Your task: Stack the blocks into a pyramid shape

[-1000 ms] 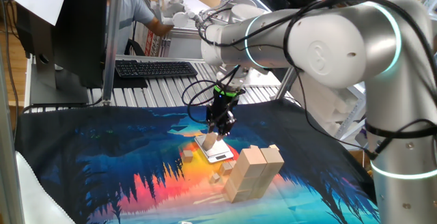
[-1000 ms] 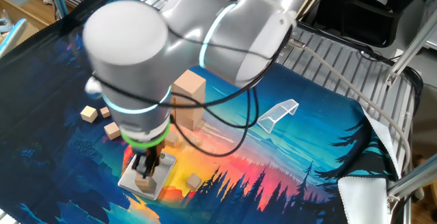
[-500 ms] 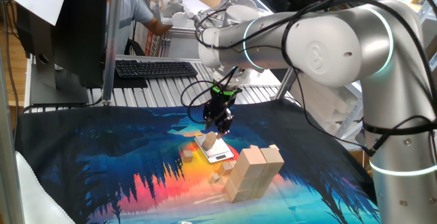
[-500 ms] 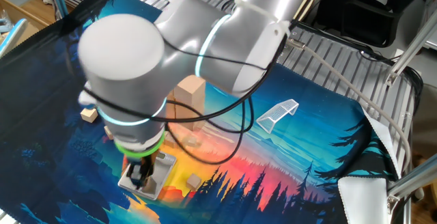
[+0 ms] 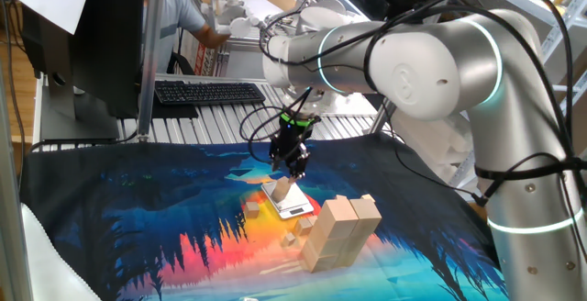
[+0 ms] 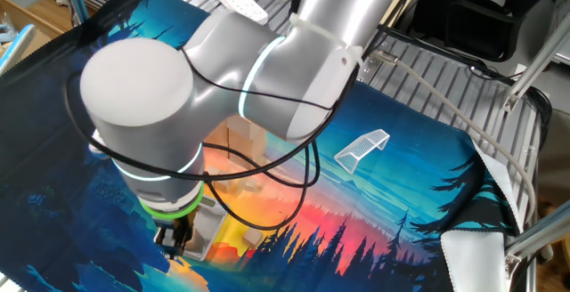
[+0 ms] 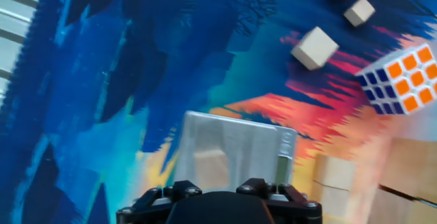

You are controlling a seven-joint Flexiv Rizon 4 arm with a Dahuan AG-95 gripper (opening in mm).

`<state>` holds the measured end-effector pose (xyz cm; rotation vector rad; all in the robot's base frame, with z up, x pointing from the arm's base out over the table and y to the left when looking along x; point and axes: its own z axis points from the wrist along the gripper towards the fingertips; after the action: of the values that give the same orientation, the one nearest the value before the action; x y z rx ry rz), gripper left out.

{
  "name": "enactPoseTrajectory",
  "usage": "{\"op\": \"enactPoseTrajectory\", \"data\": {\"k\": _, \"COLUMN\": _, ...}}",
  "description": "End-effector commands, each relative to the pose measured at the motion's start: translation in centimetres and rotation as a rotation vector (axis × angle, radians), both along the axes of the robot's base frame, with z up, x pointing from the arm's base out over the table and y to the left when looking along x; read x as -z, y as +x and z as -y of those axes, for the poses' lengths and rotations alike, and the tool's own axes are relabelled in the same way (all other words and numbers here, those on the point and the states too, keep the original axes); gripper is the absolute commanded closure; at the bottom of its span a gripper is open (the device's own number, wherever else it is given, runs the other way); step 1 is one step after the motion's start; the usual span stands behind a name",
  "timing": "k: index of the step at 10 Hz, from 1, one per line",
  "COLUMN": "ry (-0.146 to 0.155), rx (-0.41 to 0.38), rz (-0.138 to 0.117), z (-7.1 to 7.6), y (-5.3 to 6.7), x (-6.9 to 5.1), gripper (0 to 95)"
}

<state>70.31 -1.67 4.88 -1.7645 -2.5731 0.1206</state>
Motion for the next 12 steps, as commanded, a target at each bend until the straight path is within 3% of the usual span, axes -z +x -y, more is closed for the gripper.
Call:
{"op": "enactPoseTrajectory", "data": {"k": 1, "ry": 0.005, "rx": 0.003, "rz": -0.007, "z": 0.0, "y": 0.0, "x": 0.1, "gripper": 38.0}}
{"op": "enactPoseTrajectory", "data": {"k": 8, "ry": 0.006, "rx": -0.025, "rz": 0.001, "z": 0.9, "y": -1.6, "x": 2.0, "gripper": 38.0}}
{"op": "enactPoseTrajectory", "data": {"k": 9, "ry": 0.007, "rx": -0.037, "rz": 0.002, "z": 0.9, "y": -1.8, "x": 2.1, "gripper": 57.0}}
{"op": "enactPoseTrajectory", "data": {"k": 10, "ry": 0.007, "rx": -0.049, "rz": 0.000, "z": 0.8, "y": -1.9, "x": 2.1, "gripper": 57.0}}
{"op": "enactPoseTrajectory", "data": {"k": 12, "ry": 0.006, "rx": -0.075, "rz": -0.002, "z": 1.0, "y": -1.9, "x": 2.1, "gripper": 95.0}}
